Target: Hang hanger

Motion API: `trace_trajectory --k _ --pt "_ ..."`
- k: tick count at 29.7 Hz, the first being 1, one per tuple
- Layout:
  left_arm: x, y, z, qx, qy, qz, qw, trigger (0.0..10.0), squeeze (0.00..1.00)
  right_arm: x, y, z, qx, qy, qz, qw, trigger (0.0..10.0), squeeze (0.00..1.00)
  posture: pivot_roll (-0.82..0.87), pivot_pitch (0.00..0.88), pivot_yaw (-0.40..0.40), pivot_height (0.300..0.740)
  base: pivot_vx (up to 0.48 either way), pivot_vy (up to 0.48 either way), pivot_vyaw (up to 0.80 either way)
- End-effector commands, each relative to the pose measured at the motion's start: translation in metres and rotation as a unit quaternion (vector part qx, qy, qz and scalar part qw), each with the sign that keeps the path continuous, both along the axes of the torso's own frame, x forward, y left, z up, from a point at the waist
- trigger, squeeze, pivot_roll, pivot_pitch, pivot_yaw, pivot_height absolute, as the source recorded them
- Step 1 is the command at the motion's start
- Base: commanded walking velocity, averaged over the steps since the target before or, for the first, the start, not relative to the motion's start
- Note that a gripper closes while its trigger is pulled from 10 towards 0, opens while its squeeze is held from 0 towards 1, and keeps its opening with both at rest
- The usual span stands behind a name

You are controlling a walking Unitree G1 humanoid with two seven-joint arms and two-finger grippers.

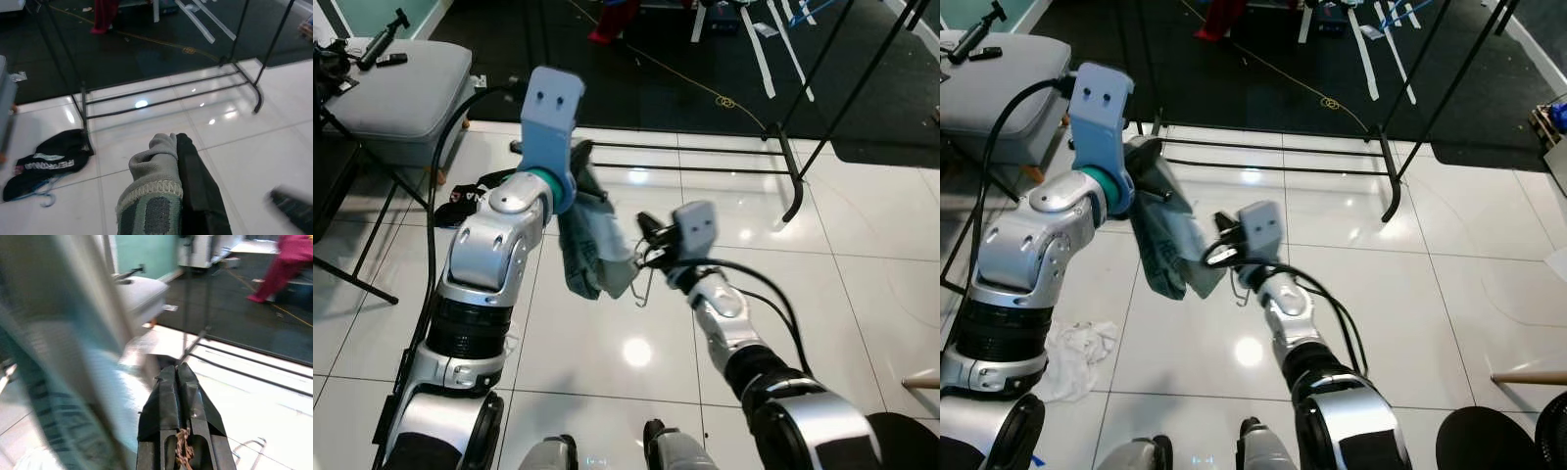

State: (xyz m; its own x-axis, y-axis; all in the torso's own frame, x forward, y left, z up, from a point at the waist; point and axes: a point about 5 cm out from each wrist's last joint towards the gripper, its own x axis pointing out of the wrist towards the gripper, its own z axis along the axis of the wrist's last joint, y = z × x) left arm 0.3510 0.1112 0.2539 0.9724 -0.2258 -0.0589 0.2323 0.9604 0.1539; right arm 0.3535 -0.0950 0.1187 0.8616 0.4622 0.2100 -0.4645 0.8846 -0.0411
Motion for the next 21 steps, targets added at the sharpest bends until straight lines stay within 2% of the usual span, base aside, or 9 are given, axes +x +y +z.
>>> trace_trajectory --k 1,2,5,10,11,12,16,20,21 --pt "0.001 0.004 -0.01 0.016 0.007 0.012 1.0 0.0 0.0 -0.004 -0.014 -0.007 0.024 0.004 -0.035 0.999 0.0 0.0 0.04 0.121 0.017 0.74 0.0 0.0 0.0" --pt "0.001 0.004 -0.01 0.016 0.007 0.012 1.0 0.0 0.0 -0.004 -0.014 -0.007 0.024 0.004 -0.035 0.999 0.0 0.0 0.04 0.121 0.017 0.74 0.0 0.0 0.0" --pt "0.003 0.017 -0.022 0.02 0.02 0.045 0.999 0.0 0.0 -0.009 -0.043 -0.009 0.046 -0.014 -0.089 0.995 0.0 0.0 0.03 0.121 0.024 0.74 0.0 0.0 0.0" --pt "0.004 0.019 -0.025 0.022 0.02 0.056 0.998 0.0 0.0 -0.012 -0.05 -0.011 0.053 -0.017 -0.102 0.993 0.0 0.0 0.03 0.121 0.025 0.74 0.0 0.0 0.0" --pt "0.004 0.018 -0.026 0.023 0.019 0.056 0.998 0.0 0.0 -0.015 -0.049 -0.018 0.047 0.0 -0.1 0.994 3.8 0.0 0.02 0.121 0.025 0.74 0.0 0.0 0.0" --pt "0.003 0.016 -0.026 0.021 0.017 0.051 0.998 0.0 0.0 -0.018 -0.043 -0.029 0.041 0.033 -0.082 0.995 10.0 0.0 0.02 0.118 0.026 0.74 0.0 0.0 0.0" --pt "0.002 0.013 -0.025 0.019 0.015 0.045 0.999 0.0 0.0 -0.022 -0.036 -0.038 0.04 0.064 -0.062 0.995 10.0 0.0 0.02 0.117 0.025 0.74 0.0 0.0 0.0" --pt "0.001 0.004 -0.02 0.009 0.003 0.025 1.0 0.0 0.0 -0.028 -0.001 -0.056 0.024 0.134 -0.017 0.991 10.0 0.0 0.03 0.109 0.019 0.74 0.0 0.0 0.0" --pt "0.001 0.004 -0.02 0.009 0.003 0.025 1.0 0.0 0.0 -0.028 -0.001 -0.056 0.024 0.134 -0.017 0.991 10.0 0.0 0.03 0.109 0.019 0.74 0.0 0.0 0.0"
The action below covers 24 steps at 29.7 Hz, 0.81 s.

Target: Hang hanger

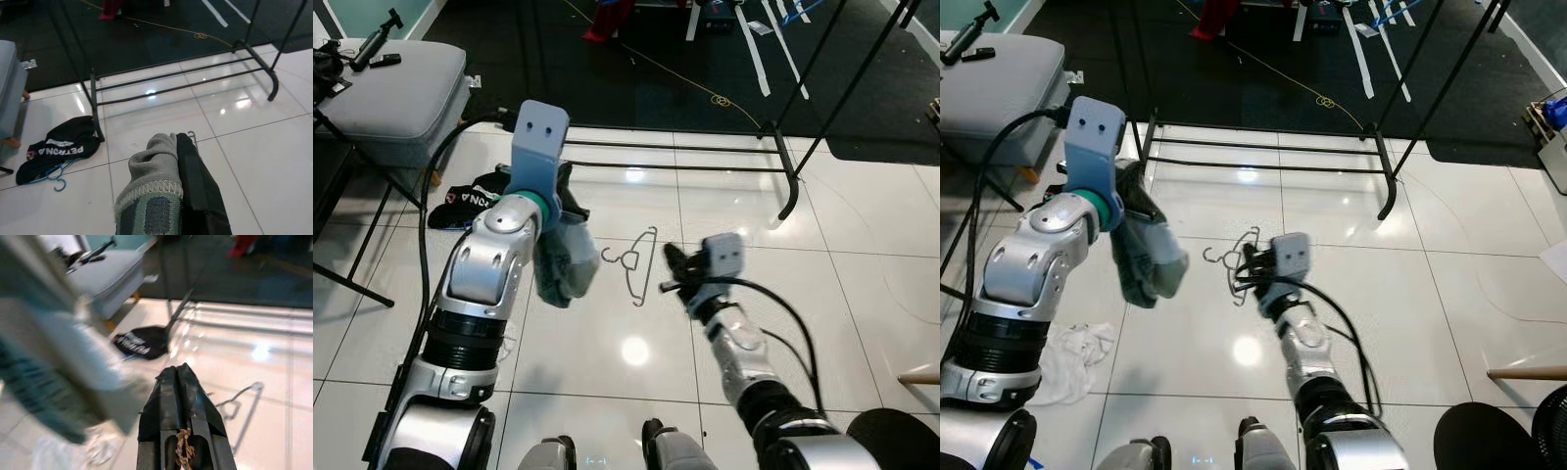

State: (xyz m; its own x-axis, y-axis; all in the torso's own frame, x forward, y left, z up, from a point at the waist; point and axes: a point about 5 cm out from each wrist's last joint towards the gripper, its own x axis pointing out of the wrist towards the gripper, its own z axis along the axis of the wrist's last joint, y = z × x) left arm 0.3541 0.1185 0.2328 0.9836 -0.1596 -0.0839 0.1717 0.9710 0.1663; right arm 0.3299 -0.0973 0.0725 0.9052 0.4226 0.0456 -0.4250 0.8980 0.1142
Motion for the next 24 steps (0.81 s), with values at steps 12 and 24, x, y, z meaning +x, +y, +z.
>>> trace_trajectory --k 12,24 --pt "-0.006 -0.017 0.009 -0.048 -0.02 -0.064 0.997 0.0 0.0 -0.009 0.037 0.001 -0.01 -0.001 0.129 0.992 10.0 1.0 0.03 0.088 0.012 0.74 0.0 0.0 0.0" --pt "-0.016 -0.032 0.022 -0.063 -0.023 -0.109 0.992 0.0 0.0 0.0 0.049 0.018 -0.028 -0.025 0.18 0.983 10.0 1.0 0.05 0.088 0.003 0.74 0.0 0.0 0.0"
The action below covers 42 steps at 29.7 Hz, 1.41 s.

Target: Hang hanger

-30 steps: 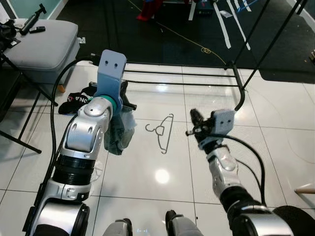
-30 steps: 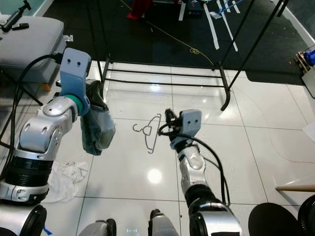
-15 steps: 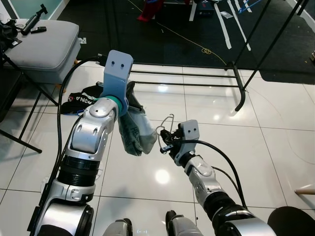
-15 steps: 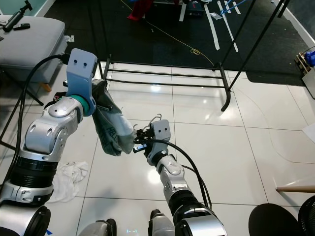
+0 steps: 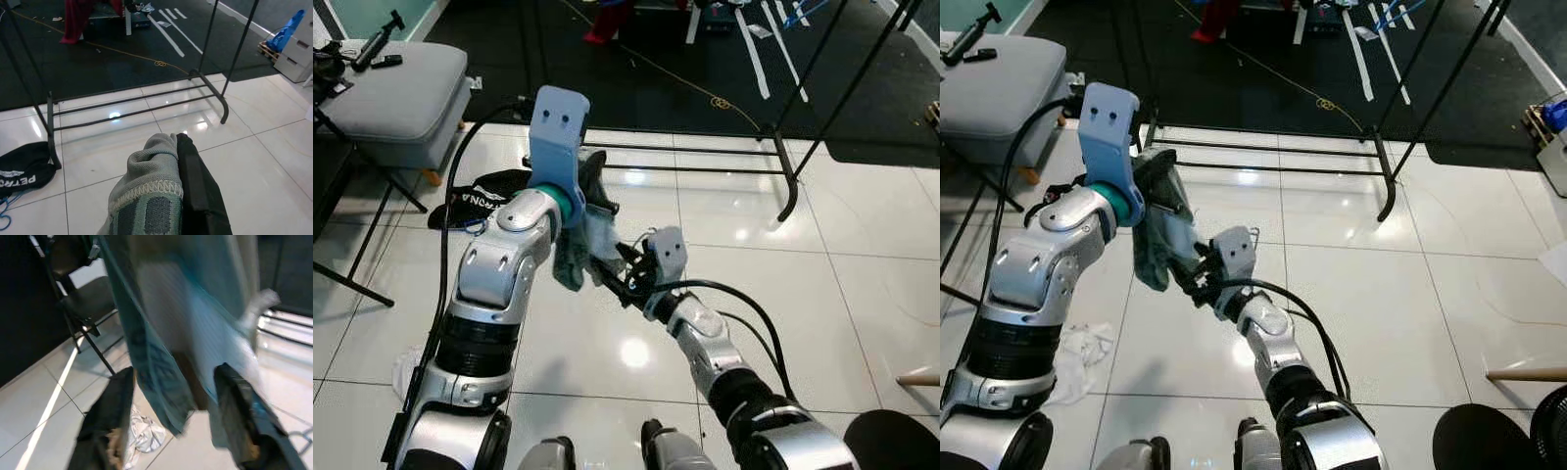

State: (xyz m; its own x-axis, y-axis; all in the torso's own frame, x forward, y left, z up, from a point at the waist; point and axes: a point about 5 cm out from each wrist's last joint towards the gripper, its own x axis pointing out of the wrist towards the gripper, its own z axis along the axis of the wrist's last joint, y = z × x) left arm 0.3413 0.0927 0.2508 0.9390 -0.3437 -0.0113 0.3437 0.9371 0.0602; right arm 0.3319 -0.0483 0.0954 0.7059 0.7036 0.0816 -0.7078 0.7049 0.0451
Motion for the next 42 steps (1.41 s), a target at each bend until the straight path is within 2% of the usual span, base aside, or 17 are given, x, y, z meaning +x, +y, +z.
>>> trace_trajectory --k 1,8,13,14,15,16,17,23,24,26,27,31,32,33,37,38,42 --pt "-0.003 -0.007 0.004 -0.002 -0.002 -0.017 1.0 0.0 0.0 -0.002 0.0 -0.004 -0.011 0.008 0.01 1.0 10.0 1.0 0.05 0.088 0.003 0.74 0.0 0.0 0.0" --pt "-0.006 -0.008 0.01 0.0 -0.009 -0.026 1.0 0.0 0.0 0.006 0.001 0.007 -0.041 -0.015 0.034 0.998 10.0 1.0 0.06 0.094 -0.003 0.74 0.0 0.0 0.0" --pt "-0.007 -0.011 0.013 -0.002 -0.008 -0.035 0.999 0.0 0.0 0.009 0.003 0.008 -0.069 -0.019 0.027 0.997 10.0 1.0 0.06 0.102 -0.002 0.74 0.0 0.0 0.0" --pt "-0.008 -0.012 0.013 -0.003 -0.008 -0.038 0.999 0.0 0.0 0.009 0.004 0.008 -0.074 -0.018 0.027 0.997 10.0 0.84 0.06 0.103 -0.002 0.74 0.0 0.0 0.0" --pt "-0.009 -0.013 0.014 -0.003 -0.008 -0.041 0.999 0.0 0.0 0.009 0.005 0.008 -0.077 -0.017 0.029 0.996 10.0 0.07 0.06 0.104 -0.002 0.74 0.0 0.0 0.0" --pt "-0.009 -0.013 0.014 -0.003 -0.008 -0.041 0.999 0.0 0.0 0.009 0.005 0.008 -0.077 -0.017 0.029 0.996 10.0 0.07 0.06 0.104 -0.002 0.74 0.0 0.0 0.0" --pt "-0.01 -0.014 0.015 -0.004 -0.008 -0.044 0.999 0.0 0.0 0.009 0.005 0.008 -0.08 -0.016 0.032 0.996 10.0 0.0 0.06 0.104 -0.002 0.74 0.0 0.0 0.0" --pt "-0.012 -0.017 0.02 -0.01 -0.005 -0.055 0.998 0.0 0.0 0.009 0.009 0.007 -0.083 -0.007 0.047 0.995 10.0 0.0 0.07 0.112 -0.002 0.74 0.0 0.0 0.0" --pt "-0.013 -0.018 0.021 -0.011 -0.005 -0.058 0.998 0.0 0.0 0.009 0.01 0.008 -0.083 -0.006 0.051 0.995 9.4 0.0 0.07 0.116 -0.003 0.74 0.0 0.0 0.0" --pt "-0.013 -0.018 0.021 -0.011 -0.005 -0.058 0.998 0.0 0.0 0.009 0.01 0.008 -0.083 -0.006 0.051 0.995 9.4 0.0 0.07 0.116 -0.003 0.74 0.0 0.0 0.0" --pt "-0.014 -0.02 0.021 -0.012 -0.004 -0.062 0.998 0.0 0.0 0.01 0.011 0.009 -0.083 -0.006 0.053 0.995 5.3 0.0 0.07 0.116 -0.003 0.74 0.0 0.0 0.0" --pt "-0.015 -0.022 0.021 -0.013 -0.003 -0.065 0.998 0.0 0.0 0.01 0.012 0.01 -0.083 -0.007 0.054 0.995 4.9 0.0 0.07 0.118 -0.004 0.74 0.0 0.0 0.0" --pt "-0.016 -0.023 0.022 -0.015 -0.001 -0.069 0.998 0.0 0.0 0.012 0.014 0.013 -0.081 -0.009 0.055 0.995 3.6 0.0 0.07 0.121 -0.006 0.74 0.0 0.0 0.0" --pt "-0.018 -0.025 0.022 -0.016 0.0 -0.073 0.997 0.0 0.0 0.013 0.016 0.015 -0.079 -0.011 0.055 0.995 0.6 0.0 0.07 0.123 -0.005 0.74 0.0 0.0 0.0" --pt "-0.019 -0.026 0.022 -0.017 0.0 -0.075 0.997 0.0 0.0 0.014 0.017 0.017 -0.077 -0.013 0.054 0.995 0.6 0.0 0.07 0.123 -0.006 0.74 0.0 0.0 0.0" --pt "-0.02 -0.027 0.022 -0.017 0.001 -0.078 0.997 0.0 0.0 0.014 0.017 0.018 -0.076 -0.013 0.053 0.996 0.0 0.0 0.07 0.124 -0.006 0.74 0.0 0.0 0.0" --pt "-0.021 -0.028 0.023 -0.018 0.002 -0.082 0.996 0.0 0.0 0.016 0.016 0.02 -0.073 -0.014 0.049 0.996 0.0 0.0 0.07 0.125 -0.006 0.74 0.0 0.0 0.0"
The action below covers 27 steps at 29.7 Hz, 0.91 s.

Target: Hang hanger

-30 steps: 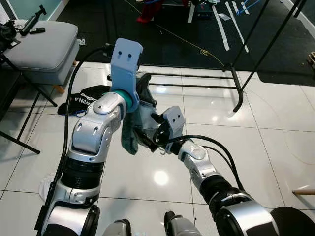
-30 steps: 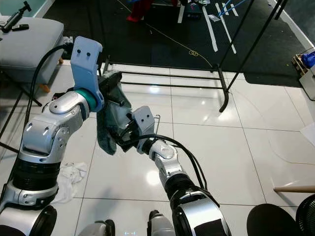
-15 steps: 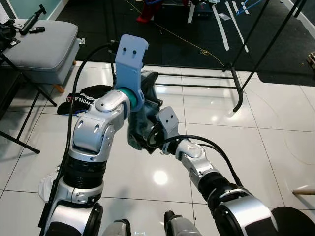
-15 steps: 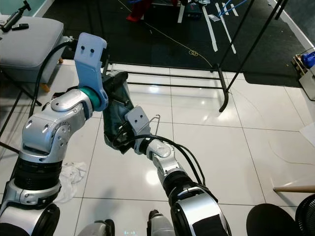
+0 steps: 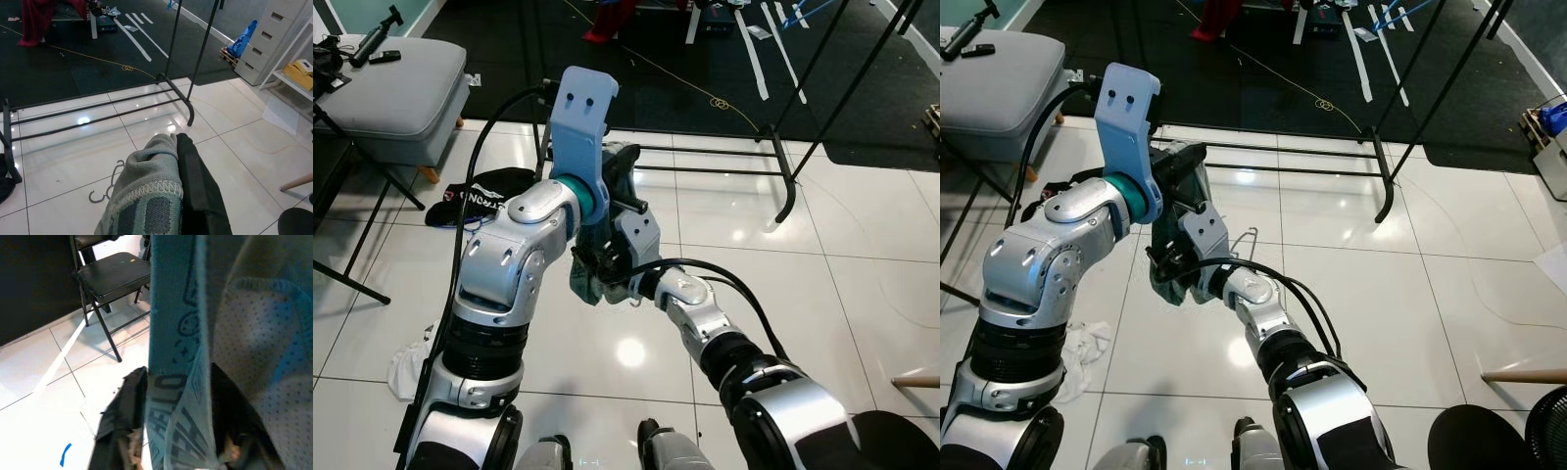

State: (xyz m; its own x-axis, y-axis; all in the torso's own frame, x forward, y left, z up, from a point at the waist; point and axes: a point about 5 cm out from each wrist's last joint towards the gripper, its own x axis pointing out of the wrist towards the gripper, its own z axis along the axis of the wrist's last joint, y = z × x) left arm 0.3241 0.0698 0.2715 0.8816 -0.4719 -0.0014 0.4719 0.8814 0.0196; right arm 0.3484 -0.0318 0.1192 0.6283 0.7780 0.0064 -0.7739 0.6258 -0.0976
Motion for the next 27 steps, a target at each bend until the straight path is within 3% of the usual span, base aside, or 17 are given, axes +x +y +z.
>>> trace_trajectory --k 1,19,27 --pt "-0.004 -0.006 0.002 0.003 -0.002 -0.012 1.0 0.0 0.0 0.0 -0.001 -0.004 0.003 0.014 -0.003 1.0 0.0 0.0 0.07 0.125 -0.006 0.74 0.0 0.0 0.0" --pt "-0.001 -0.001 0.0 0.008 0.001 -0.001 1.0 0.0 0.0 0.001 -0.012 -0.006 0.021 0.02 -0.019 0.999 0.0 0.0 0.06 0.124 -0.005 0.74 0.0 0.0 0.0" --pt "0.005 0.011 -0.009 0.045 -0.007 0.032 0.998 0.0 0.0 -0.001 -0.031 -0.01 0.053 0.008 -0.058 0.997 0.0 0.0 0.05 0.13 -0.001 0.74 0.0 0.0 0.0"
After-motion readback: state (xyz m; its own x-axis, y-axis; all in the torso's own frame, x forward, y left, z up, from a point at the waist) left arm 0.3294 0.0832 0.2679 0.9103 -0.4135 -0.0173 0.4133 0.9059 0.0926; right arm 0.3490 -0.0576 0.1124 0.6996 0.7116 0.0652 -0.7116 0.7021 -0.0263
